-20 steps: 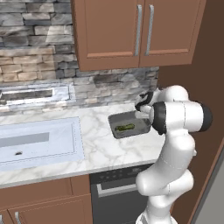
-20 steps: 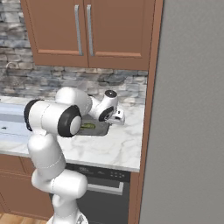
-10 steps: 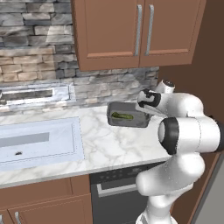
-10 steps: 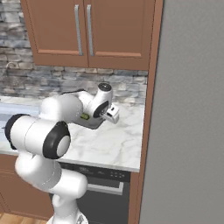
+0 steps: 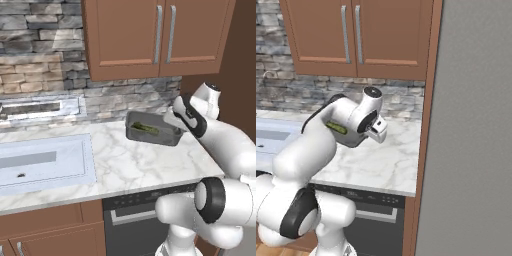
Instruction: Take the squash and avocado out of the freezer and place them in the tupperware container on the counter. Then put the tupperware containing the vegetables back in the freezer.
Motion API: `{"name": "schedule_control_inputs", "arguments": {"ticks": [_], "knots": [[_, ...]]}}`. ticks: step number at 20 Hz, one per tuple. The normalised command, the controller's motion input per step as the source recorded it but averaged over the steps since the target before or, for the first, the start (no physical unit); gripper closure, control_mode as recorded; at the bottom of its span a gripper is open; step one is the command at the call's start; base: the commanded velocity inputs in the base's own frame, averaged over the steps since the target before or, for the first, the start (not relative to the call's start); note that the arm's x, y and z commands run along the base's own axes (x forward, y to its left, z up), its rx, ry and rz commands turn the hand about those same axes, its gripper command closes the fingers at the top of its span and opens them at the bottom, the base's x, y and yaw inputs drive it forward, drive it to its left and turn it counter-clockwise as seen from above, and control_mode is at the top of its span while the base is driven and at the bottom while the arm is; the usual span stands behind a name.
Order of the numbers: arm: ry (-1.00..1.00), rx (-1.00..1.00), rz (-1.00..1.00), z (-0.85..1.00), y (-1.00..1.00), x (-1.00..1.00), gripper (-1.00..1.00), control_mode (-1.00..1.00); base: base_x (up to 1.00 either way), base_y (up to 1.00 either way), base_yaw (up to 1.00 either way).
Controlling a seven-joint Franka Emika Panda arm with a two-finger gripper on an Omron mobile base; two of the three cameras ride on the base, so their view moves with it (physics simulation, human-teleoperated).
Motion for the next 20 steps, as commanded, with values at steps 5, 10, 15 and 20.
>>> {"name": "schedule_control_inputs", "arguments": {"ticks": [5, 10, 15, 20], "knots": [[0.09, 0.04, 0.00, 0.67, 0.19, -0.75, 1.00, -1.00, 0.00, 0.00, 0.00], [0.06, 0.00, 0.00, 0.50, 0.24, -0.67, 1.00, -1.00, 0.00, 0.00, 0.00], [0.01, 0.00, 0.01, 0.29, 0.37, -0.76, 1.00, -1.00, 0.00, 0.00, 0.00], [0.00, 0.04, 0.04, 0.35, 0.39, -0.83, 1.00, -1.00, 0.00, 0.00, 0.00]]}}
